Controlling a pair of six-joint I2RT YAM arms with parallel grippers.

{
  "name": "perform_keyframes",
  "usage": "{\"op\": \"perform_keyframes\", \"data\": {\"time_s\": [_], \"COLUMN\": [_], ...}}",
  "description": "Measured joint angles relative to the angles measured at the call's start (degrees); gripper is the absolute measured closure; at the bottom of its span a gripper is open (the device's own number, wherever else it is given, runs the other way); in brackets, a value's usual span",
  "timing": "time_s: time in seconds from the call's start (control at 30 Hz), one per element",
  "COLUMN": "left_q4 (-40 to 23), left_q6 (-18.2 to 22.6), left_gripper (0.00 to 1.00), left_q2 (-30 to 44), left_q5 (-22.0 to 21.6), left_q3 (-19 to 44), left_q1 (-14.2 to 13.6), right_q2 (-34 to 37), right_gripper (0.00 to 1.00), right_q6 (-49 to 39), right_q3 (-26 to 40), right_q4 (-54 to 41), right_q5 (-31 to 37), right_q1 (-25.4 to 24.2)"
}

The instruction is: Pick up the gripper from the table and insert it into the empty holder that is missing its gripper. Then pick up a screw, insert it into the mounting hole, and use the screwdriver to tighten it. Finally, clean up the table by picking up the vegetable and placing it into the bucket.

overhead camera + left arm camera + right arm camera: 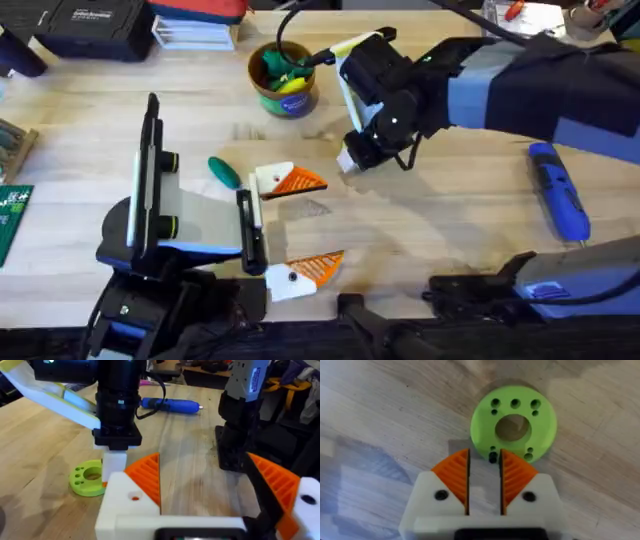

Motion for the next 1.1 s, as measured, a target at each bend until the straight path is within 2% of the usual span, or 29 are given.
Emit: {"op": "perform_keyframes", "data": {"time_s": [0.1, 0.13, 0.3, 0.7, 0.83, 0.97, 1.1], "left_q4": [0.0, 0.0, 0.0, 0.0, 0.0, 0.0, 0.0], "left_q6": [0.0, 0.0, 0.0, 0.0, 0.0, 0.0, 0.0], "left_gripper": [0.016, 0.016, 0.016, 0.016, 0.015, 0.015, 0.016], "left_q2": [0.0, 0.0, 0.0, 0.0, 0.0, 0.0, 0.0], "left_q5": [0.0, 0.0, 0.0, 0.0, 0.0, 0.0, 0.0], "left_q3": [0.0, 0.0, 0.0, 0.0, 0.0, 0.0, 0.0], "left_q1": [0.0, 0.0, 0.0, 0.0, 0.0, 0.0, 0.0], "right_q2": [0.0, 0.2, 0.2, 0.2, 0.2, 0.0, -0.3], "right_gripper": [0.759, 0.863, 0.969, 0.991, 0.994, 0.994, 0.994], "right_q6": [0.0, -0.1, -0.2, -0.3, -1.8, -3.7, -5.4], "right_q3": [0.0, 0.0, 0.0, 0.0, 1.3, 5.3, 12.6], "right_q4": [0.4, 0.5, 0.3, -0.3, -3.5, -7.9, -13.8], "right_q5": [0.5, 1.5, 2.3, 2.3, 2.3, 2.3, 2.3], "right_q1": [0.0, 0.0, 0.0, 0.0, 0.0, 0.0, 0.0]}}
